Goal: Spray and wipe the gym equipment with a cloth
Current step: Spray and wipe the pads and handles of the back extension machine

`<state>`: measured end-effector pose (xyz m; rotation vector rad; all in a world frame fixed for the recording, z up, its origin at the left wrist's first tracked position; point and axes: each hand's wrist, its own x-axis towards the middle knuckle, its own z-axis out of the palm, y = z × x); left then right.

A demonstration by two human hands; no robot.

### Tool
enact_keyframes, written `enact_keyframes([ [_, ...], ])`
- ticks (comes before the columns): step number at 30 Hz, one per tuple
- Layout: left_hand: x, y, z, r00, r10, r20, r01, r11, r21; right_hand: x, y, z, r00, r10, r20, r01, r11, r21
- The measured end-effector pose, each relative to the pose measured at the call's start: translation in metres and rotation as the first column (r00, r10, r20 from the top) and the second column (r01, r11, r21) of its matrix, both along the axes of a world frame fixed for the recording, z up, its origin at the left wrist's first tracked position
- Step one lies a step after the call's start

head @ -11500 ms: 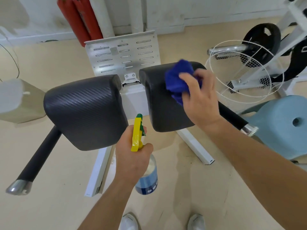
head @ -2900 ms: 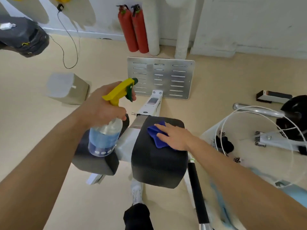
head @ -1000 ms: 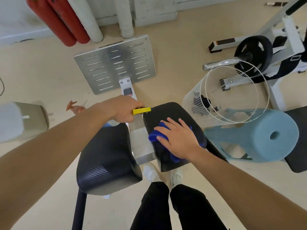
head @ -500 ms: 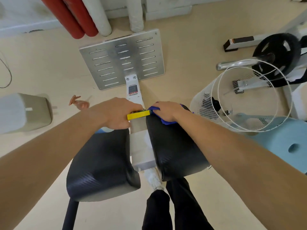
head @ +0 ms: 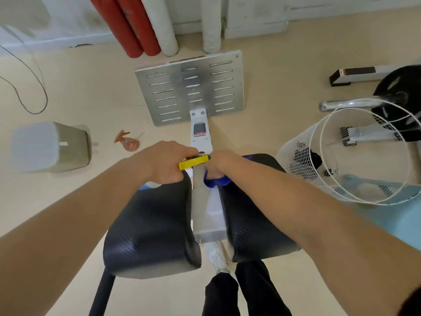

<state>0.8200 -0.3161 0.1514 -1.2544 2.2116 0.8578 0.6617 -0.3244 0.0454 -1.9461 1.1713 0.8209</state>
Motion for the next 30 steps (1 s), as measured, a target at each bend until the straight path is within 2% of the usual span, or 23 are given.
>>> enact_keyframes([
  [2,0.0,0.005,-0.006,1.0,-0.006,-0.015,0.006,1.0,0.006,-0.003,-0.011,-0.025,0.981,-0.195,-0.011,0.195,0.981,-0.022],
  [4,-0.003,0.011,-0.008,0.999,-0.007,-0.039,0.007,1.0,0.02,-0.017,-0.015,-0.036,0.936,-0.35,0.048,0.351,0.936,-0.01],
  [8,-0.012,0.019,-0.002,0.997,-0.027,-0.07,0.029,0.999,0.033,-0.072,0.0,-0.029,0.858,-0.505,0.092,0.51,0.86,-0.036],
  [14,-0.038,0.025,0.011,0.987,-0.144,-0.075,0.145,0.989,0.014,-0.143,0.055,0.019,0.797,-0.579,0.171,0.594,0.803,-0.045],
  [17,-0.056,0.027,0.018,0.97,-0.21,-0.118,0.211,0.977,-0.006,-0.147,0.094,0.054,0.839,-0.51,0.19,0.531,0.843,-0.08],
  [19,-0.068,0.029,0.023,0.962,-0.253,-0.103,0.254,0.967,0.0,-0.148,0.123,0.075,0.86,-0.438,0.261,0.477,0.873,-0.106],
  [21,-0.078,0.03,0.027,0.953,-0.291,-0.082,0.292,0.956,0.01,-0.156,0.149,0.09,0.86,-0.376,0.346,0.44,0.889,-0.127],
  [23,-0.086,0.03,0.029,0.946,-0.317,-0.072,0.319,0.948,0.016,-0.169,0.168,0.095,0.828,-0.392,0.402,0.477,0.868,-0.136],
  [24,-0.09,0.028,0.03,0.943,-0.325,-0.067,0.328,0.944,0.028,-0.175,0.175,0.096,0.776,-0.449,0.442,0.555,0.82,-0.14],
  [25,-0.094,0.027,0.03,0.941,-0.333,-0.066,0.336,0.941,0.039,-0.18,0.181,0.095,0.679,-0.542,0.495,0.676,0.725,-0.132],
  [27,-0.102,0.025,0.031,0.933,-0.356,-0.043,0.358,0.932,0.061,-0.188,0.188,0.095,0.376,-0.724,0.578,0.912,0.401,-0.091],
  [28,-0.107,0.023,0.031,0.929,-0.368,-0.032,0.37,0.927,0.066,-0.193,0.19,0.096,0.238,-0.775,0.585,0.968,0.238,-0.078],
  [29,-0.112,0.022,0.031,0.927,-0.374,-0.028,0.375,0.924,0.071,-0.197,0.191,0.096,0.14,-0.806,0.575,0.99,0.124,-0.067],
  [30,-0.117,0.02,0.031,0.928,-0.372,-0.027,0.373,0.924,0.079,-0.199,0.192,0.097,0.074,-0.824,0.561,0.997,0.056,-0.05],
])
